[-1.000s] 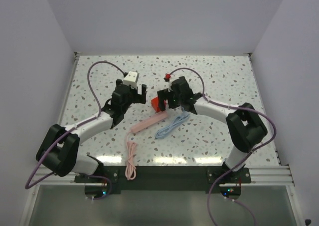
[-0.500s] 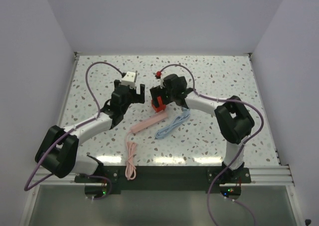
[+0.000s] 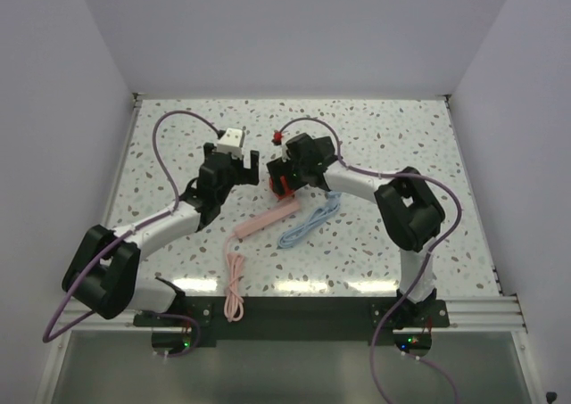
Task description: Insert the plug
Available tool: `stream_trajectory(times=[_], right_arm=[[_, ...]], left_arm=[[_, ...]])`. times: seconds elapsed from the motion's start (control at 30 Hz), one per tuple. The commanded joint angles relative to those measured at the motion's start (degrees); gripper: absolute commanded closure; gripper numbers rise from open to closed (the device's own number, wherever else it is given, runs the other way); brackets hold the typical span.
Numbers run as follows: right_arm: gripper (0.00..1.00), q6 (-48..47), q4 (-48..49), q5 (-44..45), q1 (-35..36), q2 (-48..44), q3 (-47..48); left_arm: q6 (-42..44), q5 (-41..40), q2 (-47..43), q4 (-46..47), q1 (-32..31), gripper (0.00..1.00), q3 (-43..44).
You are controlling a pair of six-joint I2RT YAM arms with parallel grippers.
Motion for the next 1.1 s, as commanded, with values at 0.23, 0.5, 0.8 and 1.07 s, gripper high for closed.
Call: stream_trajectory(times=[0.23, 0.5, 0.8, 1.07], right_arm=[[0.98, 4.3, -11.7, 1.6, -0.1, -2.1, 16.9], [1.00, 9.3, -15.5, -12.2, -3.4, -3.0, 25.3], [1.00, 10.8, -12.7, -24.5, -5.7, -7.6, 21.3], [1.00, 11.7, -9.8, -30.8, -5.8, -11.8, 16.8]], left_arm=[[6.2, 6.3, -7.7, 9.6, 0.3, 0.00, -3.8], [15.8, 23.5, -13.5, 15.3, 0.3, 0.00, -7.8], [18.6, 30.1, -16.6, 11.4, 0.3, 0.00, -7.0], [19.7, 29.5, -12.2, 10.3, -0.3, 0.00, -3.8]])
